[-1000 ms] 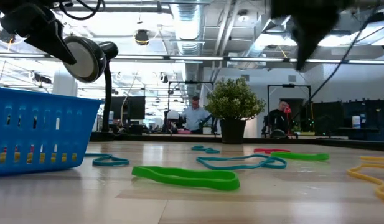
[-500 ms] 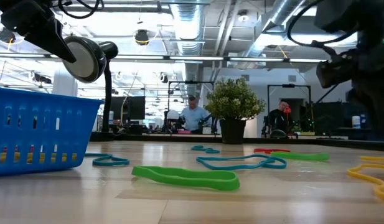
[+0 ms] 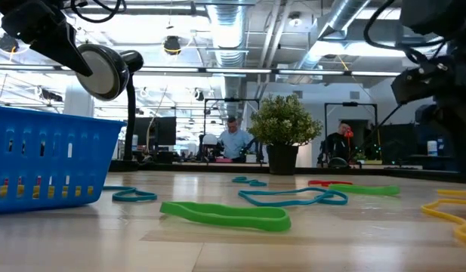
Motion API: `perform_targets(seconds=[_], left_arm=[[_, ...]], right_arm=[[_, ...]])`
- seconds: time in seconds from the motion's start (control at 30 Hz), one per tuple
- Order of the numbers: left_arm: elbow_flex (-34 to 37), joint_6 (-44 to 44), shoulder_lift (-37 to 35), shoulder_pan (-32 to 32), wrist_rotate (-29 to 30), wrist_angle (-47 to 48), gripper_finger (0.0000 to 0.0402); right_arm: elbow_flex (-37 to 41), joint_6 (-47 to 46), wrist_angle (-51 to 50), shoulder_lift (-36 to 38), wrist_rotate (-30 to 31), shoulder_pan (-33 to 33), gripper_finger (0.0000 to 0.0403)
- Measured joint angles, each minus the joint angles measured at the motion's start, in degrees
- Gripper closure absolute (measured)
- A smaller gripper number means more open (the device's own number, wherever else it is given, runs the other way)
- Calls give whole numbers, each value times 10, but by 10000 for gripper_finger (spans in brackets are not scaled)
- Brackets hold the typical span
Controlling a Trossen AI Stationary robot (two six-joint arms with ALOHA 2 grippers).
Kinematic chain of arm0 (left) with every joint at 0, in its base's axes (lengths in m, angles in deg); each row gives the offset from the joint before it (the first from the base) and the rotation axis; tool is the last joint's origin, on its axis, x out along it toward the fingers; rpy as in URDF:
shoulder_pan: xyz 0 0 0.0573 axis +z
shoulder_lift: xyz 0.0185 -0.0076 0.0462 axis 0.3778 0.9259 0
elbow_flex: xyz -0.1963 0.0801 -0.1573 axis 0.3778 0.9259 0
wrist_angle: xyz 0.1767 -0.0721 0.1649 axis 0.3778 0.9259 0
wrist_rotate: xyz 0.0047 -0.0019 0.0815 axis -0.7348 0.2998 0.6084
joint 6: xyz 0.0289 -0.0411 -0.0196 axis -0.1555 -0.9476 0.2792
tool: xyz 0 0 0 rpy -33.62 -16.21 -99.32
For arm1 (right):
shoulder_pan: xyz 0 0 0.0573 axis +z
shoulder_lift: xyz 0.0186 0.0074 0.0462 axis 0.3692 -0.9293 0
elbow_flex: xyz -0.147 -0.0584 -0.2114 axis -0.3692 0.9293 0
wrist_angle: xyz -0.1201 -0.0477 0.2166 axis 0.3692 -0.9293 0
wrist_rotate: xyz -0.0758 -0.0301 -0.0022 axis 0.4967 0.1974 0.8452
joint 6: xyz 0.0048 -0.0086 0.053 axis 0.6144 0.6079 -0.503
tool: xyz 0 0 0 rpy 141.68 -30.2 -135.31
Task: Pick and place rubber bands into bin
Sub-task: Put the yellow rubber band into the blue basket
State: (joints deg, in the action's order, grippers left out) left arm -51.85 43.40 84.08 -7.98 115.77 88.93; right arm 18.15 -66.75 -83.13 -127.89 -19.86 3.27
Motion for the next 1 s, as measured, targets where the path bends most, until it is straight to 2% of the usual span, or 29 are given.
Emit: perform_targets(seconds=[0.37,0.63,0.77,1.0], left_arm=[[0,0,0,0,0,0,290],[0,0,0,0,0,0,290],[0,0,0,0,0,0,290],[0,0,0,0,0,0,290]], right_arm=[[-2,22,14,-85,15,29,253],[-2,2,5,-92,36,24,258],[-1,4,11,-81,45,25,280],[0,3,28,-80,63,20,349]])
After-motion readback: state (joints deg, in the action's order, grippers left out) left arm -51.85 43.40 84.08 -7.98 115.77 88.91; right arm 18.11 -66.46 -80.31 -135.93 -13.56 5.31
